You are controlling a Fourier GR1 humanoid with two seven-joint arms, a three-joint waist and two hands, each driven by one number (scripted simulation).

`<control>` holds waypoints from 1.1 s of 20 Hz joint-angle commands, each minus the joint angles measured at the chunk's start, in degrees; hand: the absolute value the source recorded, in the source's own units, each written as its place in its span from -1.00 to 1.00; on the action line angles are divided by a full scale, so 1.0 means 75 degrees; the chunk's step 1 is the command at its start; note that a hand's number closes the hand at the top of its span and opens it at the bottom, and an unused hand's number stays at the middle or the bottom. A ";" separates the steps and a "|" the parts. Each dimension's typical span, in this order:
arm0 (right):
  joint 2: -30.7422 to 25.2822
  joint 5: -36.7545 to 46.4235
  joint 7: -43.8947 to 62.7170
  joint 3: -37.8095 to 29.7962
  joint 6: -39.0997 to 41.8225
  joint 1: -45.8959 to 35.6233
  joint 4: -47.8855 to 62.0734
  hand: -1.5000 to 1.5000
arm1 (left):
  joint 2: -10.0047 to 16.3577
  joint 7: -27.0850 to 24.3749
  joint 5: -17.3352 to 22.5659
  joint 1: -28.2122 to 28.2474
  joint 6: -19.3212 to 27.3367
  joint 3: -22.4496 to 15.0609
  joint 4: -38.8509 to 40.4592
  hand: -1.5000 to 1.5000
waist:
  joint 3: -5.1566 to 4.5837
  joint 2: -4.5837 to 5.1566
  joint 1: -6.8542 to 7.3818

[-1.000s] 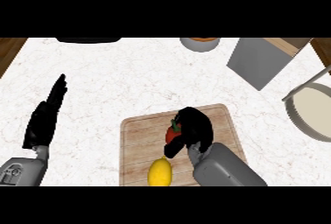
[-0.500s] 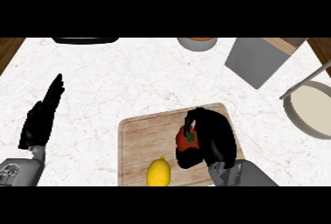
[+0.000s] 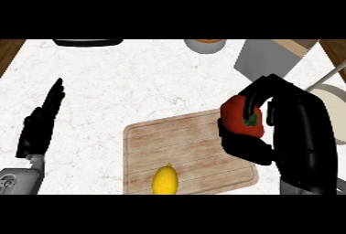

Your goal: Pick the bell pepper from the cutting board and place it in the tiered basket

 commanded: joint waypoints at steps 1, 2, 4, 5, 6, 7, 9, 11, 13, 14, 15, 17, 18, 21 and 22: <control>-0.0592 0.0100 0.0851 -0.0916 0.1177 -0.0316 -0.0913 1.00 | -0.0026 -0.0367 -0.0060 0.0320 -0.0048 0.0076 0.0051 0.00 | 0.0000 0.0025 0.0060; -0.0870 -0.0066 0.0584 -0.1140 0.1402 -0.0375 -0.0855 1.00 | -0.0124 -0.0426 -0.0112 -0.0238 0.0004 0.0143 0.0617 0.00 | -0.0002 0.0049 -0.0008; -0.1283 -0.0357 0.0748 -0.1546 0.2175 -0.0602 -0.1061 1.00 | -0.0109 0.0029 -0.0010 -0.0134 -0.0091 0.0059 0.0041 0.00 | 0.0000 0.0020 0.0020; -0.1160 -0.0480 0.0856 -0.1682 0.2355 -0.0964 -0.0641 1.00 | -0.0107 0.0112 -0.0147 -0.0259 -0.0009 0.0041 0.0065 0.00 | -0.0002 0.0036 0.0076; -0.1363 -0.0978 0.0745 -0.2115 0.2676 -0.1051 -0.0797 1.00 | -0.0223 -0.0148 -0.0322 0.0258 0.0121 -0.0126 -0.0155 0.00 | 0.0000 0.0025 0.0109; -0.1539 -0.1398 0.0212 -0.2558 0.2532 -0.0728 -0.0693 1.00 | -0.0186 -0.0302 -0.0155 -0.0242 -0.0017 0.0172 0.0545 0.00 | 0.0002 0.0059 0.0041; -0.1268 -0.1813 0.0435 -0.2881 0.2670 -0.1165 -0.0598 1.00 | -0.0404 -0.0386 -0.0408 -0.0256 0.0074 -0.0044 0.0583 0.00 | 0.0001 0.0057 0.0083; -0.1752 -0.2732 -0.0172 -0.3979 0.2717 -0.0725 -0.0745 1.00 | -0.0302 -0.0365 -0.0196 0.0111 -0.0037 0.0110 0.0203 0.00 | 0.0010 0.0038 0.0054; -0.1885 -0.2274 -0.0589 -0.3575 0.2836 -0.1202 0.0338 1.00 | -0.0102 0.0038 -0.0157 -0.0043 -0.0251 0.0214 -0.0128 0.00 | 0.0006 0.0053 0.0161; -0.2099 -0.2218 -0.1020 -0.3602 0.2830 -0.0832 0.0365 1.00 | -0.0175 0.0054 -0.0267 -0.0162 -0.0230 0.0118 -0.0033 0.00 | 0.0008 0.0059 0.0129; -0.1959 -0.2080 -0.1392 -0.3649 0.2549 -0.1044 0.0808 1.00 | -0.0314 -0.0384 -0.0326 -0.0420 -0.0258 0.0231 0.0787 0.00 | 0.0005 0.0079 0.0130; -0.2371 -0.1900 -0.2043 -0.3899 0.2499 -0.0912 0.1508 1.00 | -0.0054 -0.0093 -0.0161 0.0060 -0.0434 0.0308 -0.0128 0.00 | 0.0009 0.0076 0.0206; -0.2631 -0.1696 -0.2282 -0.3893 0.2549 -0.0839 0.1555 1.00 | -0.0380 -0.0265 -0.0265 0.0087 -0.0188 0.0197 0.0051 0.00 | 0.0008 0.0081 0.0183; -0.3131 -0.1015 -0.2565 -0.3857 0.2513 -0.0973 0.2321 1.00 | -0.0355 -0.0292 -0.0335 -0.0034 -0.0266 0.0154 0.0035 0.00 | 0.0006 0.0102 0.0215; -0.3265 -0.0770 -0.2483 -0.3548 0.2718 -0.1095 0.2404 1.00 | -0.0358 -0.0296 -0.0416 -0.0057 -0.0297 0.0095 0.0259 0.00 | 0.0002 0.0108 0.0216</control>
